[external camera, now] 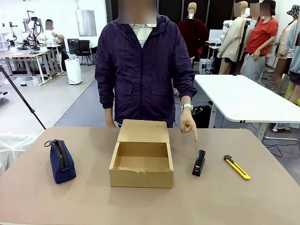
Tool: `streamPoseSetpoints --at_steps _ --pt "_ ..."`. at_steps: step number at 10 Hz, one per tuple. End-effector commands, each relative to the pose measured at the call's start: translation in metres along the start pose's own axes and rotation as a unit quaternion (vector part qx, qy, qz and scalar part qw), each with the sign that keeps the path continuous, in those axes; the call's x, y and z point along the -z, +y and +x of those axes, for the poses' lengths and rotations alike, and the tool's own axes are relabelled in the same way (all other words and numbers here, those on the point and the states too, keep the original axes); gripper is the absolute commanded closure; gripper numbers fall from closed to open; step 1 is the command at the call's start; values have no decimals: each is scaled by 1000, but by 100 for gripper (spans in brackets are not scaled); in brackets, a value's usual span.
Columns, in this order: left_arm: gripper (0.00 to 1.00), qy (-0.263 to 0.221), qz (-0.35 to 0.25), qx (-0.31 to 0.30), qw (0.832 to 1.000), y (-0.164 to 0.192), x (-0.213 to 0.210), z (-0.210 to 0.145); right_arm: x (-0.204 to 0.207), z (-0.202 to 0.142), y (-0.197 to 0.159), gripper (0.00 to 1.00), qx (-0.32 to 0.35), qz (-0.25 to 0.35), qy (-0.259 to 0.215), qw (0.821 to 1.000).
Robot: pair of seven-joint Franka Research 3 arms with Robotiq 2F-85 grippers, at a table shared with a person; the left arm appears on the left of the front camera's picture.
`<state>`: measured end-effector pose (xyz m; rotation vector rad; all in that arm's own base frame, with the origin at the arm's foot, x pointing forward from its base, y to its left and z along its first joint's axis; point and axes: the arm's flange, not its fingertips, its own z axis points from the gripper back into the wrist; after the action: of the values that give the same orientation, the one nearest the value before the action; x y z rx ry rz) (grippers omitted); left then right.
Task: Pack the items into the box.
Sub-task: Pick up the item specified by the human and place it in the Mailer Box.
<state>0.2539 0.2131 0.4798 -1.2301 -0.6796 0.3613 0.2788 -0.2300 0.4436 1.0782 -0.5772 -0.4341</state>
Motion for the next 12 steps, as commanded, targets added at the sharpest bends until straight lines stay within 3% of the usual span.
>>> streamPoseSetpoints --at_steps 1,2,4,5,6,7,8,9,10,11,12 --pt "0 -4 -12 5 1000 -1 0 1 111 36 78 0 -98 -85 132 983" --pt "0 -4 -12 5 1000 -1 0 1 167 30 114 0 -164 -131 192 959" --pt "0 -4 -12 5 1000 -1 0 1 259 -14 160 0 -291 -238 288 881" --pt "0 -4 -12 5 1000 -1 0 1 292 -37 171 0 -349 -297 285 842" --pt "0 -4 -12 5 1000 -1 0 1 305 -49 173 0 -367 -325 286 823" --pt "0 -4 -12 5 1000 -1 0 1 304 -52 173 0 -368 -314 280 829" --pt "0 -4 -12 5 1000 -1 0 1 277 -44 172 0 -351 -306 243 851" --pt "0 -4 -12 5 1000 -1 0 1 321 -67 179 0 -343 -286 304 842" --pt "0 -4 -12 5 1000 -1 0 1 321 -67 179 0 -343 -286 304 842" --pt "0 -4 -12 5 1000 -1 0 1 304 -53 173 0 -358 -305 290 833" --pt "0 -4 -12 5 1000 -1 0 1 339 -49 168 0 -250 -414 281 829"
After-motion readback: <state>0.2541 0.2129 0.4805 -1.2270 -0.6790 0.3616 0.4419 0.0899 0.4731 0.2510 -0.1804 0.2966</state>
